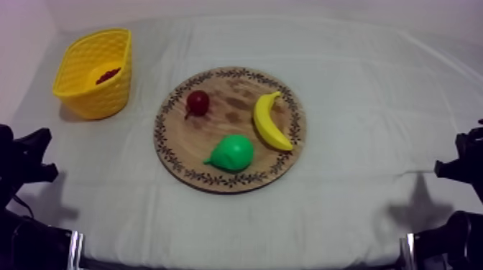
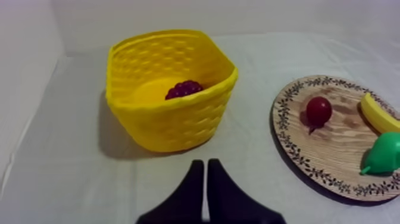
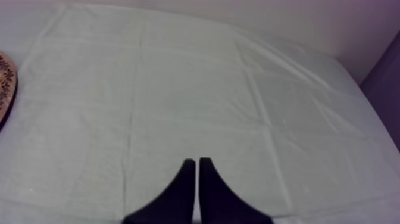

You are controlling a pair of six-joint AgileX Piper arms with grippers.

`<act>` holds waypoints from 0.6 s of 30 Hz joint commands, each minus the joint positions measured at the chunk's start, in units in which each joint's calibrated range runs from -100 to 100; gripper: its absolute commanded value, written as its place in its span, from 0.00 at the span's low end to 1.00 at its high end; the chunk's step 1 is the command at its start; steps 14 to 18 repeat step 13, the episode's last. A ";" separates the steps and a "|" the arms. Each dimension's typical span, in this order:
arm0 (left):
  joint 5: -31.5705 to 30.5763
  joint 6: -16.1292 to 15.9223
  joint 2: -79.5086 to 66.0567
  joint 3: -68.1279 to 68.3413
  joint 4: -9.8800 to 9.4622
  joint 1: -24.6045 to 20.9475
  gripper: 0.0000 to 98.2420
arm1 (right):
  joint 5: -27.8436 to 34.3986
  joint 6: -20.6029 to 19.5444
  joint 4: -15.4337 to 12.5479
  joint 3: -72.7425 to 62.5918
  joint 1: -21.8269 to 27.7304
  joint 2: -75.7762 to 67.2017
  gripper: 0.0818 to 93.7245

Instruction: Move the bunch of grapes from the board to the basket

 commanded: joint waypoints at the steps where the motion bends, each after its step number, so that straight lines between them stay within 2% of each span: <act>1: 0.10 2.76 -0.71 0.26 0.19 0.39 0.00 | -0.04 0.01 -0.01 -0.05 -0.03 -0.02 0.00; 7: -1.36 8.55 -1.32 1.45 0.32 0.59 0.00 | -0.04 0.01 -0.01 -0.05 -0.03 -0.02 0.00; 12: -6.56 9.38 -1.39 3.36 0.32 0.21 0.00 | -0.04 0.01 -0.01 -0.05 -0.03 -0.02 0.00; 18: -6.92 9.39 -1.40 3.49 0.32 0.19 0.00 | -0.04 0.01 -0.01 -0.05 -0.03 -0.02 0.00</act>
